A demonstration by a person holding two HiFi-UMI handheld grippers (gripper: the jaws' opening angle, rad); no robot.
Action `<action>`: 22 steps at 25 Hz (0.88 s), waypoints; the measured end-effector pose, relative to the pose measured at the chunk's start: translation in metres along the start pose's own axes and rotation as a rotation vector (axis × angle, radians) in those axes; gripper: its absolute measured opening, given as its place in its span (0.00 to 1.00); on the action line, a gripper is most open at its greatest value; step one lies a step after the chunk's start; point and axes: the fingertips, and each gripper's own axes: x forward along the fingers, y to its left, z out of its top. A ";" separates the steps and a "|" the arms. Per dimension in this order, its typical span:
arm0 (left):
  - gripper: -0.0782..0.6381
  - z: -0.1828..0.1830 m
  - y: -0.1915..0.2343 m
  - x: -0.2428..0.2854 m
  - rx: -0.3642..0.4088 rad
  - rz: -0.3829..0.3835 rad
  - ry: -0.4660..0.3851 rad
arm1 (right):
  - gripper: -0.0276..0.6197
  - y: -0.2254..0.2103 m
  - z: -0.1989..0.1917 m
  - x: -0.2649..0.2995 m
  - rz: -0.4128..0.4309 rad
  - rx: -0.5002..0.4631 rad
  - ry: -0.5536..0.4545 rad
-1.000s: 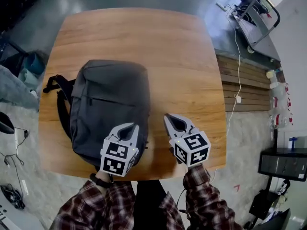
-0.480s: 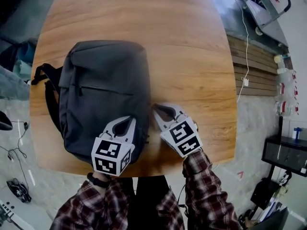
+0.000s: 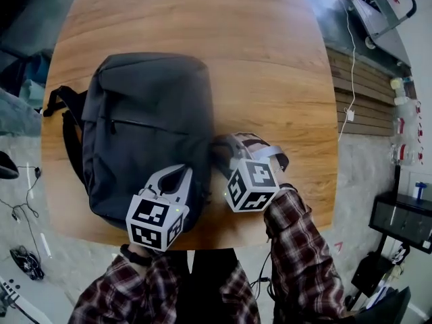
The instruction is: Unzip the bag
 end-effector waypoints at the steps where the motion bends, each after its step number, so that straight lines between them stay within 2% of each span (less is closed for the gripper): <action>1: 0.12 -0.001 0.000 0.000 0.001 -0.001 0.002 | 0.16 0.001 0.001 0.000 -0.006 -0.046 0.007; 3: 0.12 -0.001 0.001 0.000 0.000 -0.002 0.003 | 0.10 -0.002 0.001 0.001 -0.039 -0.079 0.014; 4: 0.12 -0.001 0.001 0.000 -0.002 -0.004 0.002 | 0.09 -0.004 0.001 0.000 -0.049 -0.057 0.007; 7: 0.12 -0.001 0.000 0.000 -0.006 -0.008 0.002 | 0.06 -0.009 0.002 -0.008 -0.018 0.088 -0.049; 9: 0.12 -0.002 0.000 0.001 -0.002 -0.007 0.007 | 0.06 -0.009 0.004 -0.006 -0.010 0.117 -0.060; 12: 0.12 -0.002 0.001 0.003 -0.002 -0.006 0.018 | 0.06 -0.008 0.011 0.002 -0.015 0.078 -0.045; 14: 0.12 -0.003 0.002 0.005 -0.010 -0.013 0.025 | 0.06 -0.008 0.012 0.004 -0.002 0.092 -0.035; 18: 0.12 -0.002 0.001 0.009 0.004 -0.025 0.027 | 0.06 -0.002 0.003 -0.004 0.043 0.178 -0.006; 22: 0.12 -0.001 0.002 0.009 0.039 0.003 0.002 | 0.06 0.027 -0.005 -0.014 0.058 0.283 0.020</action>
